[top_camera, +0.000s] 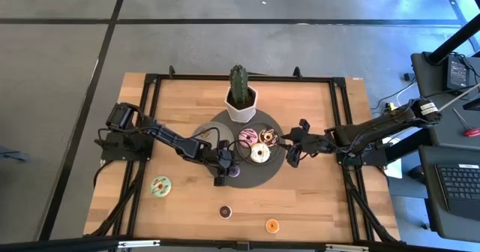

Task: Pick & Place donuts
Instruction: Put the small blue donut on the light gray plate

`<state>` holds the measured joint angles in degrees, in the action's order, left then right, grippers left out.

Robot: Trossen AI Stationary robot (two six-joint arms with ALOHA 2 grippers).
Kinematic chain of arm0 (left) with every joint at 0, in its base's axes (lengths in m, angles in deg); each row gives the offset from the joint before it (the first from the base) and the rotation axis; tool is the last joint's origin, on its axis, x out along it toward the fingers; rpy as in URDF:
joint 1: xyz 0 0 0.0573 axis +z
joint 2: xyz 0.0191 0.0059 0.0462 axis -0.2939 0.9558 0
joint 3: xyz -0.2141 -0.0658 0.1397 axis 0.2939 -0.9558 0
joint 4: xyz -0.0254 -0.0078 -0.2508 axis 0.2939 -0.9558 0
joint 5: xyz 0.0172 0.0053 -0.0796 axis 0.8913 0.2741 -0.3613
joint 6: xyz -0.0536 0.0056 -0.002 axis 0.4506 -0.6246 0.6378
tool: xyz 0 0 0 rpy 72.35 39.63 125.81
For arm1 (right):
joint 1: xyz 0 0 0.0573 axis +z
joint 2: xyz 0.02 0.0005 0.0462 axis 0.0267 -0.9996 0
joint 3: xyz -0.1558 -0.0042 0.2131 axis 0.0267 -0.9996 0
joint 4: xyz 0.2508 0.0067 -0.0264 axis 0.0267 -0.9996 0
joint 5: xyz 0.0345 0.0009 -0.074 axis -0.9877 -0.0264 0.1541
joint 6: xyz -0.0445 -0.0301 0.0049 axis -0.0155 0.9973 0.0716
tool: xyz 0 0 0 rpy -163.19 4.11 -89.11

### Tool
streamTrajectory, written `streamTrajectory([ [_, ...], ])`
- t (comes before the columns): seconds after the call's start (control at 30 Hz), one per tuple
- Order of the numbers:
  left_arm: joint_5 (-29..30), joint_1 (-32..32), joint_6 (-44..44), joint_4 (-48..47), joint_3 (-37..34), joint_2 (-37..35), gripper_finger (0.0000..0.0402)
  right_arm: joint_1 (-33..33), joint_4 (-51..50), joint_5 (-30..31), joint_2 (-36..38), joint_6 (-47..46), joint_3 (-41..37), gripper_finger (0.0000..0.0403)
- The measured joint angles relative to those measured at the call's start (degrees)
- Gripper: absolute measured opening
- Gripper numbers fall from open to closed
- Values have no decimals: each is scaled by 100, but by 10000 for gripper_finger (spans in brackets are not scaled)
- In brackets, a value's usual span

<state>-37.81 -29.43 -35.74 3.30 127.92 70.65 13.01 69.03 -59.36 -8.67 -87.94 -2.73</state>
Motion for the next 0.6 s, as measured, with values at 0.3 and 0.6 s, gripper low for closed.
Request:
streamTrajectory([
  [0.3, -115, 4, -12, -34, 0, 0, 71, 0, -9, 0, 0, 9, 2, 155],
  [0.6, -258, 7, 71, -214, 183, -287, 12, 0, -62, -4, 0, 9, 2, 155],
])
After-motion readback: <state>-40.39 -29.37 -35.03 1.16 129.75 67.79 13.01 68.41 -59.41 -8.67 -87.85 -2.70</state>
